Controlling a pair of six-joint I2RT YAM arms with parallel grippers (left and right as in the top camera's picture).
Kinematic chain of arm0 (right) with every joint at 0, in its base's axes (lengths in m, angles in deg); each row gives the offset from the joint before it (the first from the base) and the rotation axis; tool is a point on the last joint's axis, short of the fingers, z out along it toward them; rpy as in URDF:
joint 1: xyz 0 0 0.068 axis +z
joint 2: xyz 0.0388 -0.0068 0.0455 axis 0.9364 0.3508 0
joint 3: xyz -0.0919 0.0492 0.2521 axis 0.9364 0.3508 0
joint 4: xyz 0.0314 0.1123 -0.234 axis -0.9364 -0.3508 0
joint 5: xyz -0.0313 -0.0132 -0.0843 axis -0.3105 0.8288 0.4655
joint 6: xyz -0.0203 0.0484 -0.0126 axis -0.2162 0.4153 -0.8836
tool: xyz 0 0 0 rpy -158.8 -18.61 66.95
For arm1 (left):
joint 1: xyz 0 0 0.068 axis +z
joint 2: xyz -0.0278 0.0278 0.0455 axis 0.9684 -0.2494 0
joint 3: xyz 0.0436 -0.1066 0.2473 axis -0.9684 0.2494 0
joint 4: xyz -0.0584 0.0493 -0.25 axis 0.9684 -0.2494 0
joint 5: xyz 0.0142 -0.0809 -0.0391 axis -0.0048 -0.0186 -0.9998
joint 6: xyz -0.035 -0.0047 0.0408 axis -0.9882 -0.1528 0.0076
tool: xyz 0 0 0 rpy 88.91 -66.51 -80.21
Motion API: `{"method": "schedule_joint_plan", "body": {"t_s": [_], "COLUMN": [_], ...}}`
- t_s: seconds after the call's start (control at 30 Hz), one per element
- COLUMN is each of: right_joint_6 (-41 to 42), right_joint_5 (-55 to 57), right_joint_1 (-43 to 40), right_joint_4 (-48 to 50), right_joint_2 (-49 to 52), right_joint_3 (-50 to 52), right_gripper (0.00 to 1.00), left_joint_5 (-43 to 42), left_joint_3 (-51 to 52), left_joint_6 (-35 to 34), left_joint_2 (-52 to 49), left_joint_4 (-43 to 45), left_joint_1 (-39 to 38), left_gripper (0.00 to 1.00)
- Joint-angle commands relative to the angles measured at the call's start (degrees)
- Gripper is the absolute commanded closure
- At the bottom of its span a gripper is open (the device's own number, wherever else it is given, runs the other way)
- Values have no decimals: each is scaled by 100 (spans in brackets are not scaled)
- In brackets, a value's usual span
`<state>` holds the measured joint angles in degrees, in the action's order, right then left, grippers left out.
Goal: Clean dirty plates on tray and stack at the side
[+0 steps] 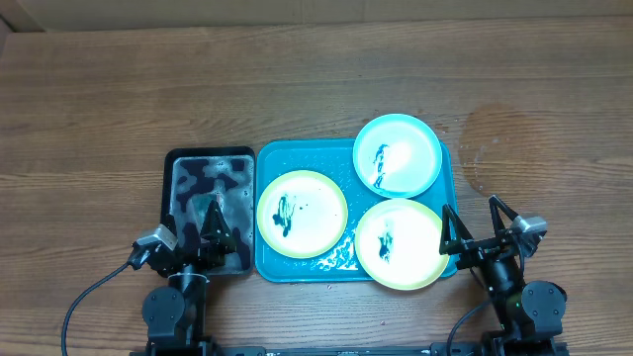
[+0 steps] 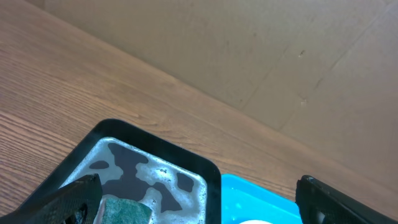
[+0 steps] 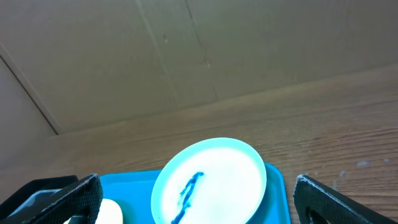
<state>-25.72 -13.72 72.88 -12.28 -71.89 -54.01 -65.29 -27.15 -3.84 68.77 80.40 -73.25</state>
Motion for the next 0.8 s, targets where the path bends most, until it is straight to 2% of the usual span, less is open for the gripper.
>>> {"method": "schedule_joint_plan", "body": {"t_s": [0.0, 0.43, 0.5, 0.77], "right_joint_6": [-17, -15, -15, -15], "right_joint_5": [31, -136, -146, -640], "right_joint_1": [-17, -17, -17, -17], "right_joint_4": [39, -120, -476, -2035], "right_joint_2": [-68, 203, 361, 1716], "right_joint_3": [61, -33, -240, -2140], "right_gripper": [0, 0, 0, 0], "left_joint_5": [-70, -70, -70, -70], "left_joint_3": [20, 20, 20, 20], "left_joint_6": [133, 133, 133, 131], "left_joint_2": [39, 39, 39, 39], "left_joint_4": [7, 7, 7, 7], "left_joint_1": [31, 31, 31, 31], "left_gripper": [0, 0, 1, 0]}}
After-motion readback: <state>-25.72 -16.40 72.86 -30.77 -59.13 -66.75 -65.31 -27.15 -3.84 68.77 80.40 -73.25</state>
